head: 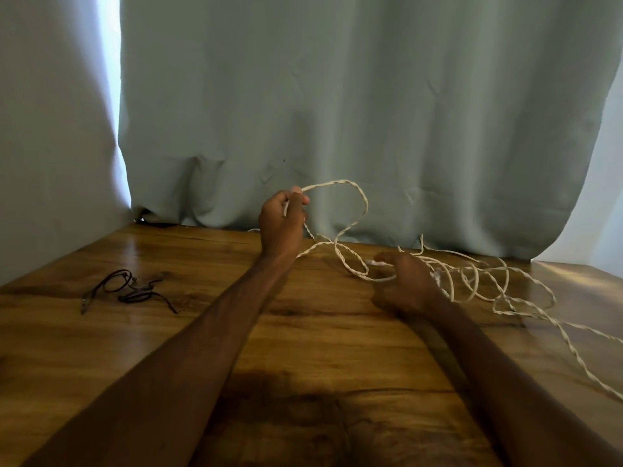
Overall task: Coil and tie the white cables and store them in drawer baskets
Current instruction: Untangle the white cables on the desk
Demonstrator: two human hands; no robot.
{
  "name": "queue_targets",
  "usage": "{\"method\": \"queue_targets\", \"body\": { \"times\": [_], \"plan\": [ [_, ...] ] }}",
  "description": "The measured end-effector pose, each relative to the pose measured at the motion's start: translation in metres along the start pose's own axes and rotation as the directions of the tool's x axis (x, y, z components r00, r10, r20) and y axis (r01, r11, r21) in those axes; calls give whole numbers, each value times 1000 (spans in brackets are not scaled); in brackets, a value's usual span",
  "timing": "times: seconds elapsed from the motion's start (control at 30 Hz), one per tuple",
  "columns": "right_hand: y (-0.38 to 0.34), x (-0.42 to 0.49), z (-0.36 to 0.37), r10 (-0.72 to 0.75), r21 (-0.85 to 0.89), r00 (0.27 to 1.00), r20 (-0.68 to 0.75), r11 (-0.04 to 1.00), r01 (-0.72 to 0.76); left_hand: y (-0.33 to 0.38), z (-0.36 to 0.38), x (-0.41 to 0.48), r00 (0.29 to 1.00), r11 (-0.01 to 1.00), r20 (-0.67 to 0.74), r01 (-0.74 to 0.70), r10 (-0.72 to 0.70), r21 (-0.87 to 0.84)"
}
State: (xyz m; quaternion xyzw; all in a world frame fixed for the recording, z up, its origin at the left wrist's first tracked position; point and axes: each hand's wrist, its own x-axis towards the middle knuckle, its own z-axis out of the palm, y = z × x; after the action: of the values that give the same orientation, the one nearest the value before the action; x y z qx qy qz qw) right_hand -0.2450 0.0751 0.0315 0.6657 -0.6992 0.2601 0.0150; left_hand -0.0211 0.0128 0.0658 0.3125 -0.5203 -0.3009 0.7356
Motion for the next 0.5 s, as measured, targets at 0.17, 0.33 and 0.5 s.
{"method": "queue_targets", "body": {
  "times": [0.17, 0.33, 0.5],
  "plan": [
    [-25, -2, 1, -196, 301, 860, -472, 881, 366, 1, 3, -14, 964, 987, 255, -105, 70, 126],
    [-49, 1, -3, -426, -5, 739, -523, 868, 497, 16, 7, -29, 818, 985, 573, -51, -54, 167],
    [-50, 1, -2, -503, -47, 713, -488, 832, 553, 21, -2, -26, 779, 976, 588, 177, -217, 126]
  ]
}}
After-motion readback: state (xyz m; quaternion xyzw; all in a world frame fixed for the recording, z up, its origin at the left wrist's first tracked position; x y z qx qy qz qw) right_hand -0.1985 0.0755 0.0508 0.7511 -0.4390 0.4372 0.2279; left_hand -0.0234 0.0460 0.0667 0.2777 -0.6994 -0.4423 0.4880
